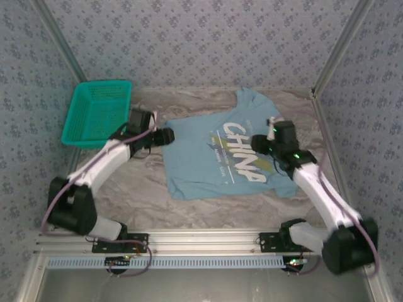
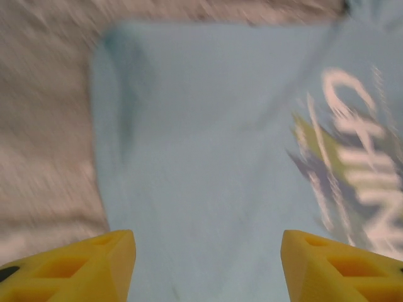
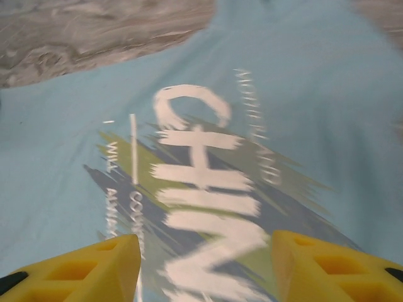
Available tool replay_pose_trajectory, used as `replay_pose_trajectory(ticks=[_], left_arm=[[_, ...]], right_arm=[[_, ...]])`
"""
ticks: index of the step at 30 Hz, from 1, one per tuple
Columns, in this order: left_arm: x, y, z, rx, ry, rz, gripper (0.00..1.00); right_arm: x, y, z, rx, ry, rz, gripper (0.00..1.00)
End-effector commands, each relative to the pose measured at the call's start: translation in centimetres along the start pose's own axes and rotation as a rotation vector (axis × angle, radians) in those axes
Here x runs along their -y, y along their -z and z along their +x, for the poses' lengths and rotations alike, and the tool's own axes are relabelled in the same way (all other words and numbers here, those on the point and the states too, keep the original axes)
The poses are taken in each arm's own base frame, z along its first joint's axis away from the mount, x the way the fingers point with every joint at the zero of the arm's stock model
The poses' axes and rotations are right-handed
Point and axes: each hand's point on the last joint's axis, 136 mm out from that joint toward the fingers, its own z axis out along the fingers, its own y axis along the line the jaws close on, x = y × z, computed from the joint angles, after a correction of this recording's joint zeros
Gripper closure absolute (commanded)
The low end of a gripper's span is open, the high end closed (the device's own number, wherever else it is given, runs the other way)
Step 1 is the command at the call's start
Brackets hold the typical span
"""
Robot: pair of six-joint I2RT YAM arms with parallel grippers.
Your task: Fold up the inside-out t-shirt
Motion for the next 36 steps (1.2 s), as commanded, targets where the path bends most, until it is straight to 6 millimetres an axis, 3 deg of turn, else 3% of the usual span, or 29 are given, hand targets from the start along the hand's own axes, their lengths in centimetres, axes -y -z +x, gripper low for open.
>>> replay_pose_trajectory(ticks=[1, 3, 7, 12, 20, 25, 26, 29, 36], left_arm=[[-3.8, -4.4, -3.3, 0.034, -0.033, -0.153, 0.39], [-4.8, -6.9, -4.9, 0.024, -0.035, -0.166, 0.41], [-5.9, -10.9, -6.2, -0.025, -0.081, -0.196, 0.47], [-7.5, -13.5, -6.3, -0.108, -0.095, -0.215, 0.60], [-6.9, -15.4, -5.5, -0.183, -0.085, -0.133, 0.67], [-6.6, -15.5, -5.1, -0.203, -0.069, -0.110, 0.67], [-6.6, -15.5, -5.1, -0.204, -0.069, -0.109, 0.67], [-7.1, -15.6, -4.9, -0.205, -0.074, -0.133, 0.67], [-7.8, -16.7, -5.6, -0.195, -0.054, -0.132, 0.79]], right_arm=[[-3.2, -4.5, -3.1, 0.091, -0.012, -0.149, 0.45], [-3.5, -7.2, -4.0, 0.107, -0.033, -0.158, 0.48], [-4.8, -11.2, -5.3, 0.119, -0.075, -0.204, 0.51], [-5.7, -14.3, -5.1, 0.087, -0.110, -0.256, 0.56], [-4.9, -17.3, -4.5, 0.050, -0.157, -0.238, 0.60], [-4.2, -18.9, -2.8, -0.001, -0.197, -0.225, 0.60], [-4.4, -19.1, -3.8, 0.015, -0.203, -0.232, 0.60], [-4.2, -19.9, -3.1, -0.011, -0.224, -0.229, 0.61], [-3.2, -21.2, -1.1, -0.076, -0.264, -0.191, 0.67]])
